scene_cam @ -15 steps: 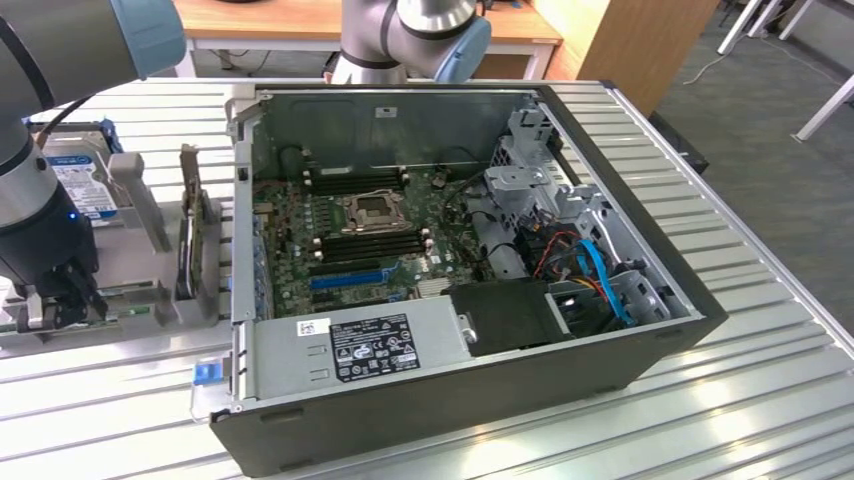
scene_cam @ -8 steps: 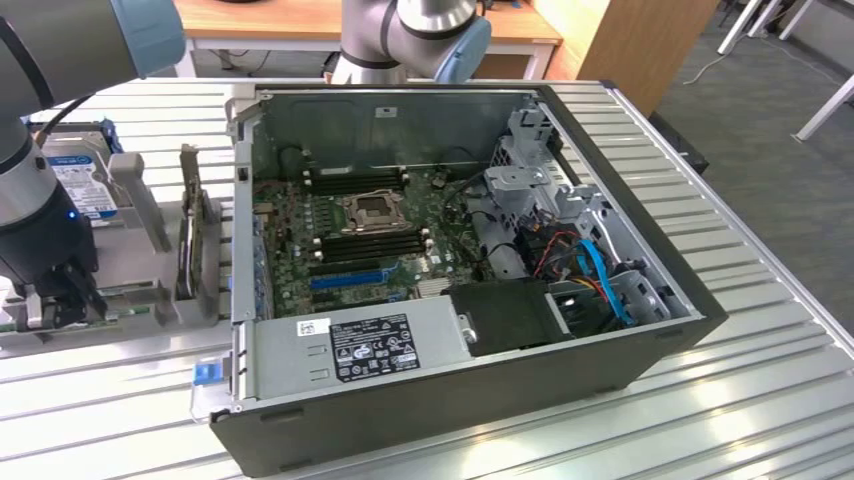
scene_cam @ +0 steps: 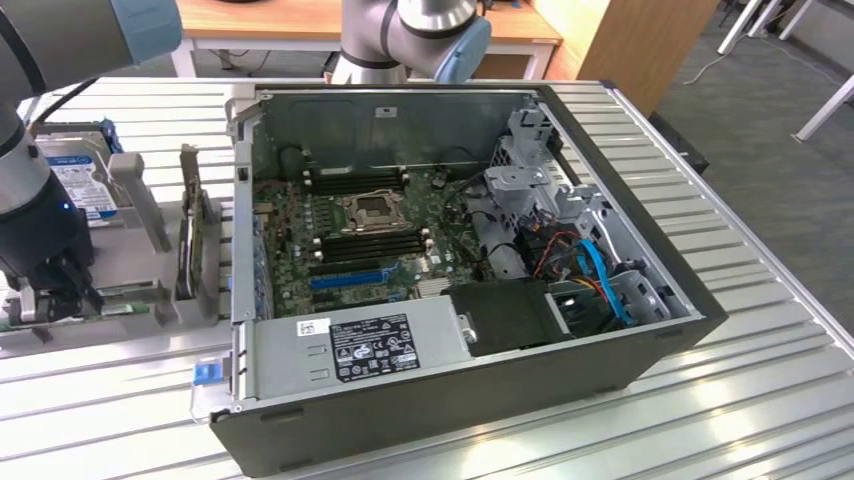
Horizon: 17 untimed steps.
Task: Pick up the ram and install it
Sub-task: 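Pick up the ram and move it above insertion slot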
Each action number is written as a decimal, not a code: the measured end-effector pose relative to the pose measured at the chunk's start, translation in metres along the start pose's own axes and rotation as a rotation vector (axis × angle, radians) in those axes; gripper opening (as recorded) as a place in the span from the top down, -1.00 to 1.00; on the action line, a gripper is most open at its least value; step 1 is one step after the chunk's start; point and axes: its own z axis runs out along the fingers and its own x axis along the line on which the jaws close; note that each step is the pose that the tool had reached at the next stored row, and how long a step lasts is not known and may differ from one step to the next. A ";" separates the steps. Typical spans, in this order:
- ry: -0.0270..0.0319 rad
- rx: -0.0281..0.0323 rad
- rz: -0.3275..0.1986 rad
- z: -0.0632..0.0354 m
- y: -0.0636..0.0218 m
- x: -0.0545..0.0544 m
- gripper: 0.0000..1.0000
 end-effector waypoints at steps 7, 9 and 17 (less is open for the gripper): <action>0.0000 0.0000 0.000 -0.0135 0.0003 0.000 0.76; 0.0000 0.0000 0.000 -0.0180 0.0004 -0.001 0.76; 0.0001 -0.0001 0.000 -0.0384 0.0009 -0.001 0.76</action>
